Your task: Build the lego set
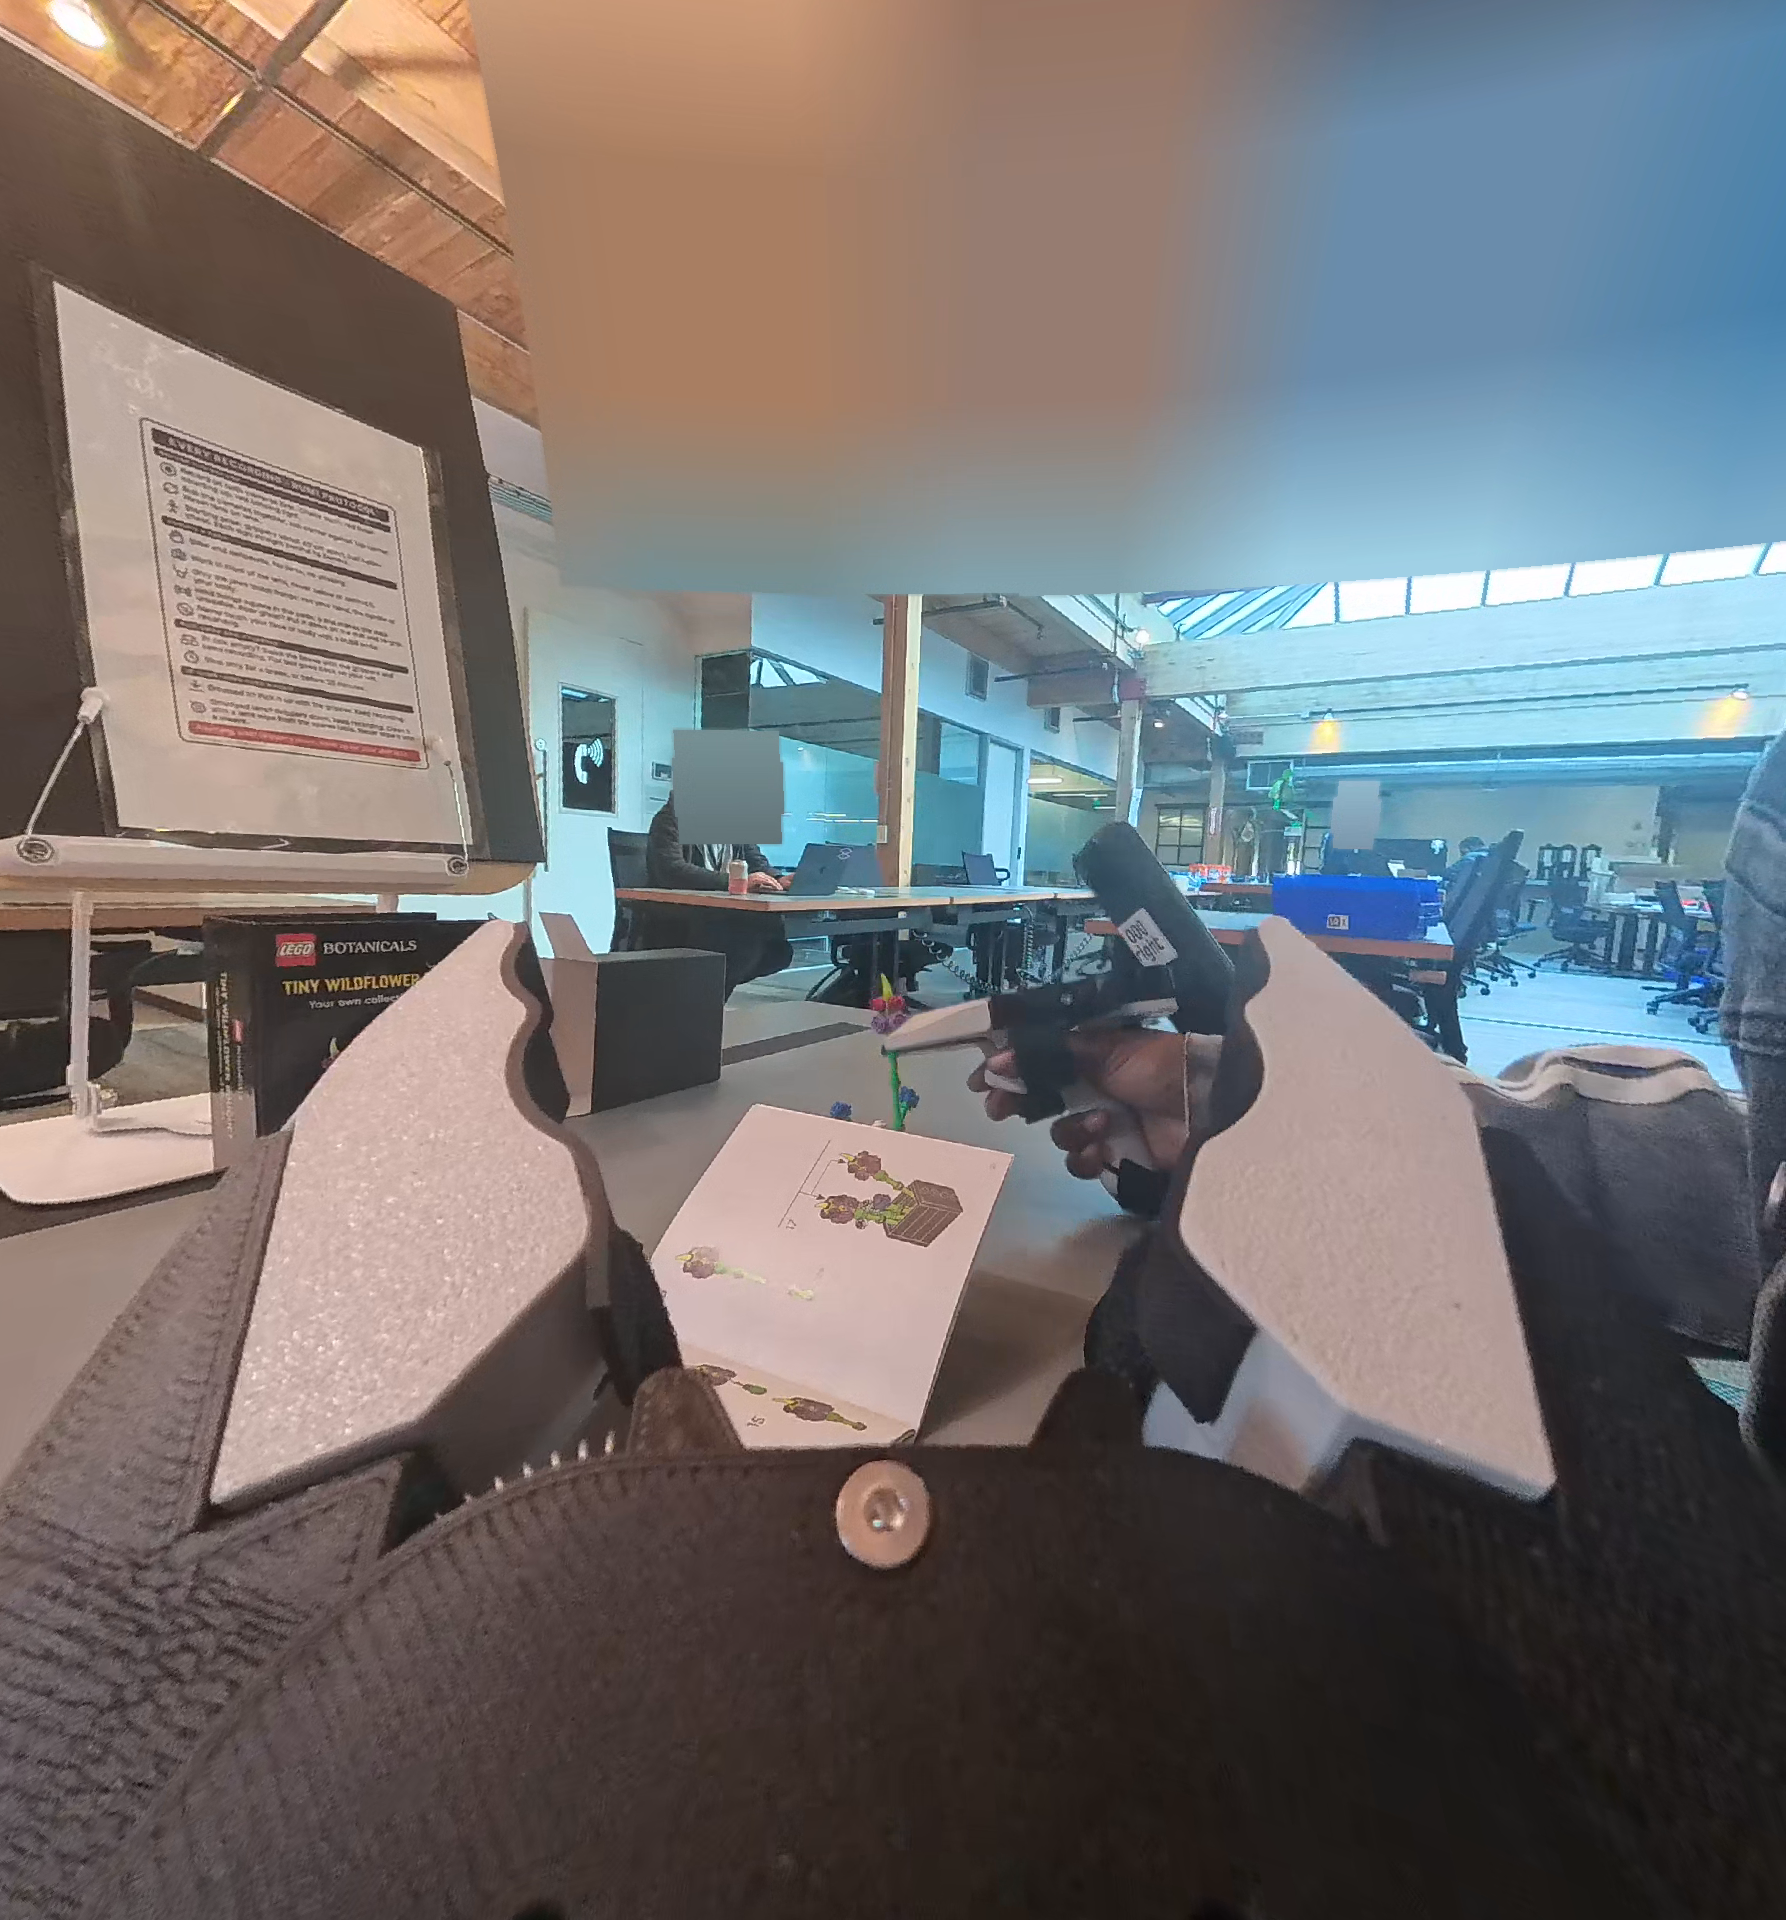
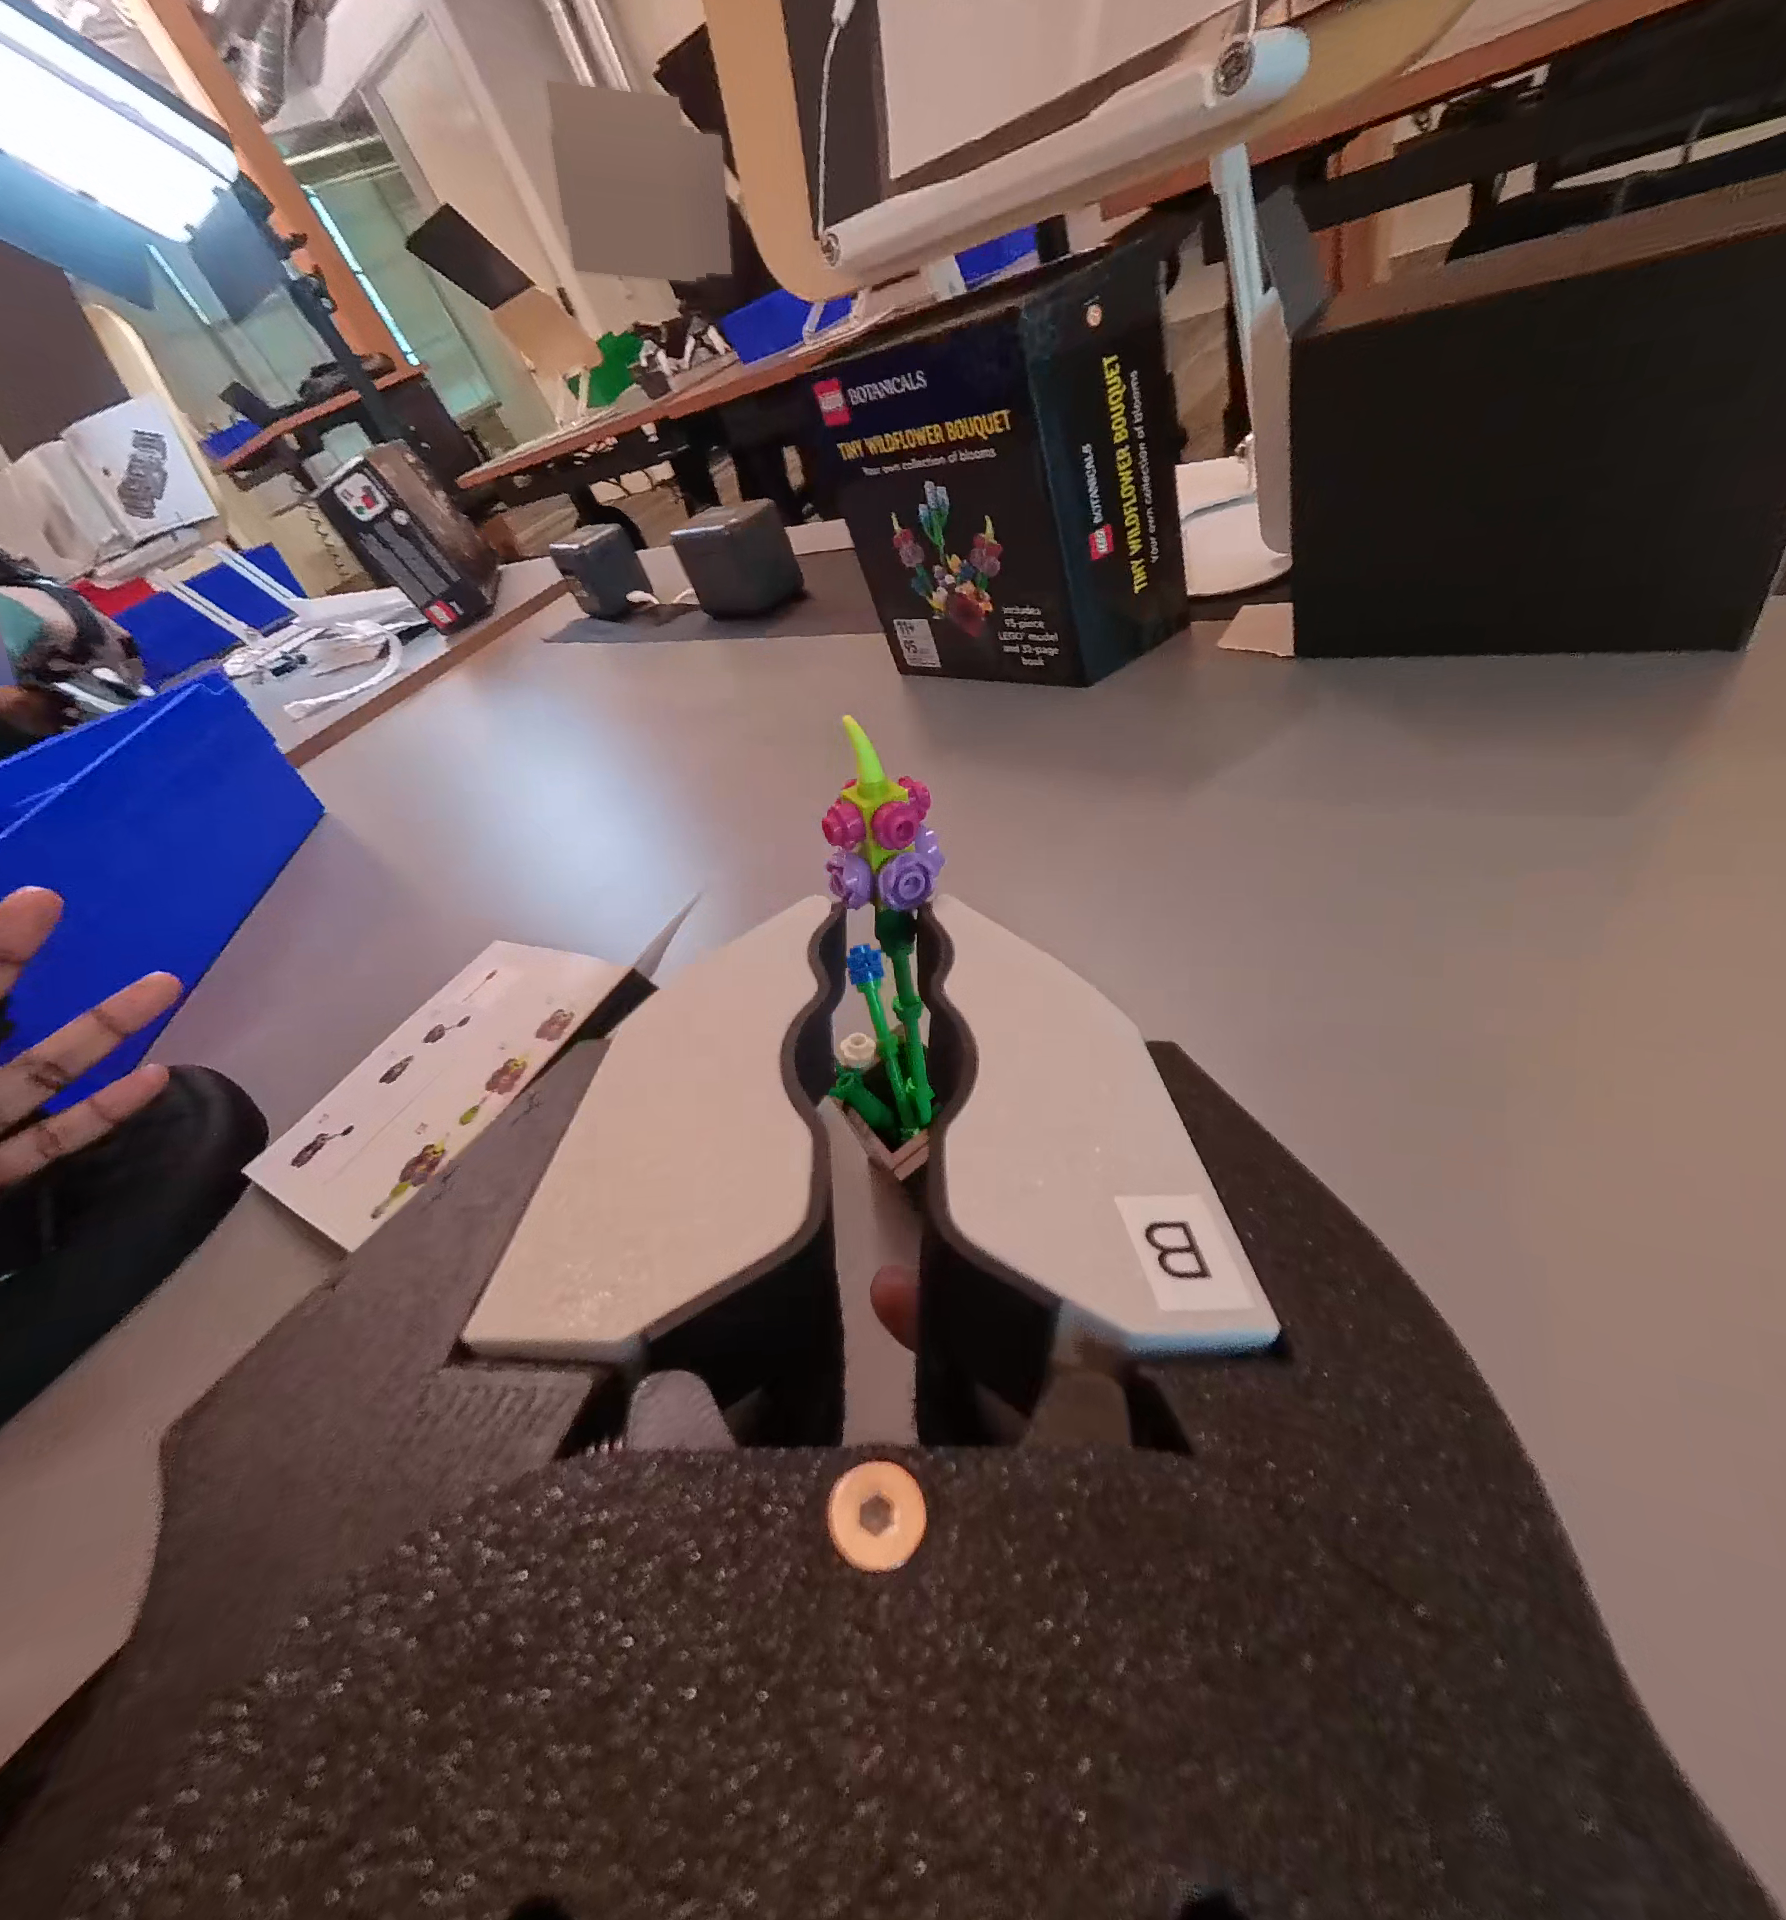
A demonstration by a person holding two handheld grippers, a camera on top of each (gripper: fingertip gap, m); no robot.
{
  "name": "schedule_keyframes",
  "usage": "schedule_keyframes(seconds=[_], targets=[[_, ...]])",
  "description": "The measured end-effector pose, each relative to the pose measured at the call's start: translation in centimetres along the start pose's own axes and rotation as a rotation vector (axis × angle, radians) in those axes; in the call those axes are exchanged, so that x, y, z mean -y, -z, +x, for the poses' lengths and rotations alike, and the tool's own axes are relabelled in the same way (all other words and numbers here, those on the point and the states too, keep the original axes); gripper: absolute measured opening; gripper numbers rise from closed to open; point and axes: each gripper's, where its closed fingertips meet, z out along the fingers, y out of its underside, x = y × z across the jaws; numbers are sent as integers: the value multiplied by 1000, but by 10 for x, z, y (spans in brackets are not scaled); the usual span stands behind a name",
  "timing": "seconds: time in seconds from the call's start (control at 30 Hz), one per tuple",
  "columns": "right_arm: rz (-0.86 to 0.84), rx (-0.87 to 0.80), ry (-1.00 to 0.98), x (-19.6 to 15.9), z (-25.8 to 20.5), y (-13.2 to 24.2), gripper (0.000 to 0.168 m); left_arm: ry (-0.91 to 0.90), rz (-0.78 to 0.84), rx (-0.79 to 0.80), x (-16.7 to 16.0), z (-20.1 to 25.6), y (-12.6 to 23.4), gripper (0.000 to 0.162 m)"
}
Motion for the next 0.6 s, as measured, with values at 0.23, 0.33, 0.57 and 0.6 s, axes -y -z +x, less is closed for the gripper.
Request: schedule_keyframes(seconds=[0.23, 0.33, 0.57, 0.6], targets=[[-10, -90, 11, -11, 1, 1, 12, 3, 4, -2, 0, 0, 0, 120], [-11, -124, -29, -13, 4, 2, 12, 5, 7, -2, 1, 0, 0, 121], [-32, -178, -86, -18, 5, 7, 13, 9, 10, -5, 1, 0, 0, 121], [-34, -179, -88, -19, 5, 7, 13, 10, 10, -6, 1, 1, 0, 121]])
